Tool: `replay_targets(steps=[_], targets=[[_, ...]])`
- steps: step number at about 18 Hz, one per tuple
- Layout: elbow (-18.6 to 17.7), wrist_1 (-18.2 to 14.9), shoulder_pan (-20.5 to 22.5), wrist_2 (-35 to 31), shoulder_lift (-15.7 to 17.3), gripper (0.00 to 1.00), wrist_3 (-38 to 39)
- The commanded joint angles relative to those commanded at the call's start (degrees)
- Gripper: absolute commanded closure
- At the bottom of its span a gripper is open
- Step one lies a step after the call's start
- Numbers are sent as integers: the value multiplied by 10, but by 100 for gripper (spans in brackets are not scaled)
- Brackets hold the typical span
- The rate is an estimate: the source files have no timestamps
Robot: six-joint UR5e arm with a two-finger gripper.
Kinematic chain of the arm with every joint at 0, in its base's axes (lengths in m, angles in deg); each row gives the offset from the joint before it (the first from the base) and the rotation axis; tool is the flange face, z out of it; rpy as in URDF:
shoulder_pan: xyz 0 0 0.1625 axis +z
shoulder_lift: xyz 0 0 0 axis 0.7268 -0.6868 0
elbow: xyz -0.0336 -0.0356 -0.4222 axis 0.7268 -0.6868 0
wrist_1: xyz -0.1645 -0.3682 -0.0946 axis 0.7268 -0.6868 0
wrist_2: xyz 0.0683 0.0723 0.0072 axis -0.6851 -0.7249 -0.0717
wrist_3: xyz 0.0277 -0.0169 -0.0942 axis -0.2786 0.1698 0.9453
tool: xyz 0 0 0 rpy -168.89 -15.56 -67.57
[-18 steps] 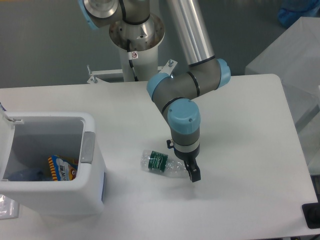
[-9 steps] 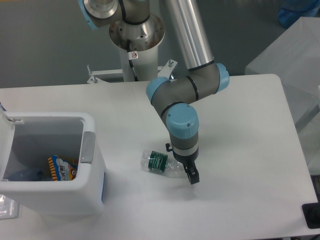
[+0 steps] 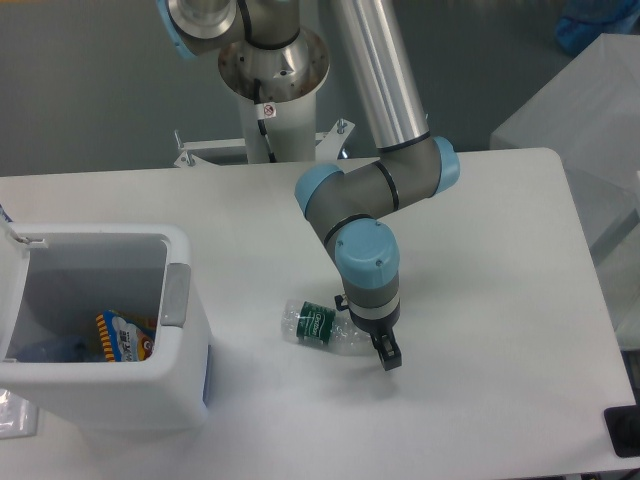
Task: Place the trash in the trash can
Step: 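Lower the gripper onto the green-labeled water bottle's cap end and close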
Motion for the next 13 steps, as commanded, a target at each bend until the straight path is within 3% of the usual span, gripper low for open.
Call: replay_targets(steps=[13], targets=[[-2, -1, 0, 0, 3, 40, 2]])
